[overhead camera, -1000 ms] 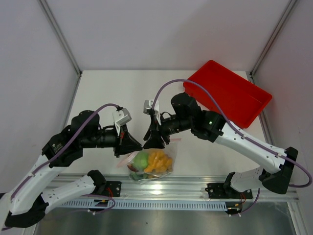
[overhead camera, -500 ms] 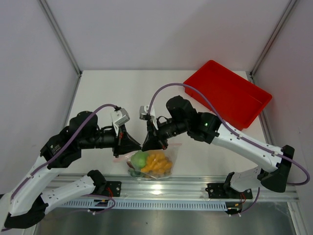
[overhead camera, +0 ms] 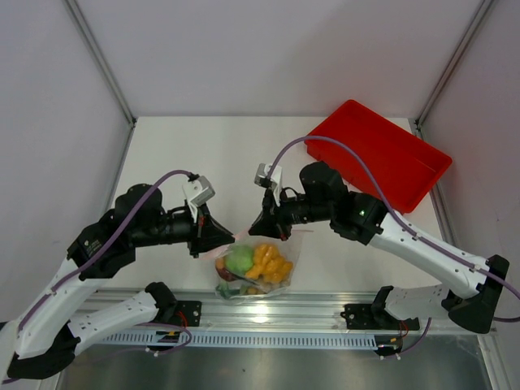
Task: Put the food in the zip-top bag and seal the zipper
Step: Zip the zipper food storage bag at the center of the board.
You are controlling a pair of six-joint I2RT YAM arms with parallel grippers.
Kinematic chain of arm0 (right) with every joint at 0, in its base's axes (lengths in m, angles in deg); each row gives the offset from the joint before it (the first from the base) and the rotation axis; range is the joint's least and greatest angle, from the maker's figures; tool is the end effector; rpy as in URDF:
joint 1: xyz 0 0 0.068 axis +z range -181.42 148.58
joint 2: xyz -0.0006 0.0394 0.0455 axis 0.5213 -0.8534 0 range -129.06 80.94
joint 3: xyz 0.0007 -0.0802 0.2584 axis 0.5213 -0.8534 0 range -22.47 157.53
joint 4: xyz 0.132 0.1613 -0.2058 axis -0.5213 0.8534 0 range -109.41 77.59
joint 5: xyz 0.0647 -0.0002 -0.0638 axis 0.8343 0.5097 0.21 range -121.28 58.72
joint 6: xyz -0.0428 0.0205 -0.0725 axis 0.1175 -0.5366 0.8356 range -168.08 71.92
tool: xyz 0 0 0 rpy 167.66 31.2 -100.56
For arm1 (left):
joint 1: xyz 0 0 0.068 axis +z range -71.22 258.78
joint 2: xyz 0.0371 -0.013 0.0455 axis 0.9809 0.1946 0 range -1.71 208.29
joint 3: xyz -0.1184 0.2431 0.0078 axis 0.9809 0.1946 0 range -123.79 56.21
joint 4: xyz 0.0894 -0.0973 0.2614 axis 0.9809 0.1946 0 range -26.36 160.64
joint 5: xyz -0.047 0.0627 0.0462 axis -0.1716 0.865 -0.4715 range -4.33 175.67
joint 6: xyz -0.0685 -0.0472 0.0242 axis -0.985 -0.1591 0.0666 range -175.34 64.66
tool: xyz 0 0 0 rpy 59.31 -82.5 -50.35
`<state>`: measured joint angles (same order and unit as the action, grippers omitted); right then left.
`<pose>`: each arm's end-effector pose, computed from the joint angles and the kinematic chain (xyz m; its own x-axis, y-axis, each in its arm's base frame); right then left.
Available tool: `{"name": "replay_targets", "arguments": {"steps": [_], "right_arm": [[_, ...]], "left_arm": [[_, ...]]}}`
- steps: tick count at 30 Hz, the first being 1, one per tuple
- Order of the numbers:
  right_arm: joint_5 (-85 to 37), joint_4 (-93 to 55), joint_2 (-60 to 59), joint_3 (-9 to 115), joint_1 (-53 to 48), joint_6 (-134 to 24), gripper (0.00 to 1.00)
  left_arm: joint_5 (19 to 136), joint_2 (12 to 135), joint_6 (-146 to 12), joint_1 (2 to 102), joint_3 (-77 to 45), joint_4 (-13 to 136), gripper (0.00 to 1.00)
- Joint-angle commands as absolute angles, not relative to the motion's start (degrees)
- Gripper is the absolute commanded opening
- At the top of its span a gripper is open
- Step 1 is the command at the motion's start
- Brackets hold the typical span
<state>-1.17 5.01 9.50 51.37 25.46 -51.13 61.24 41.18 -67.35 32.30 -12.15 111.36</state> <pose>0.1547 0.3077 0.3807 -0.2567 -0.3091 -0.9157 -0.9663 0.1000 0.2371 0.1057 -0.1574 0.4109 -0.4473 0.1960 -0.8726 0.8493 0.3989 -0.3458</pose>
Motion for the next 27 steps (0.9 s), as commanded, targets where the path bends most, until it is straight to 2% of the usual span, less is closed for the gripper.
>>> {"name": "replay_targets", "arguments": {"steps": [1,27], "right_arm": [[-6.8,4.8,12.0,49.6,23.4,-51.5,0.0],[-17.3,9.2,17.9,46.8,22.4,-51.8,0.0]], "left_arm": [[58.3,39.3,-67.9,32.1,-13.1,111.1,0.01],[62.0,36.7,-68.0,32.6,-13.7,113.9,0.01]]}}
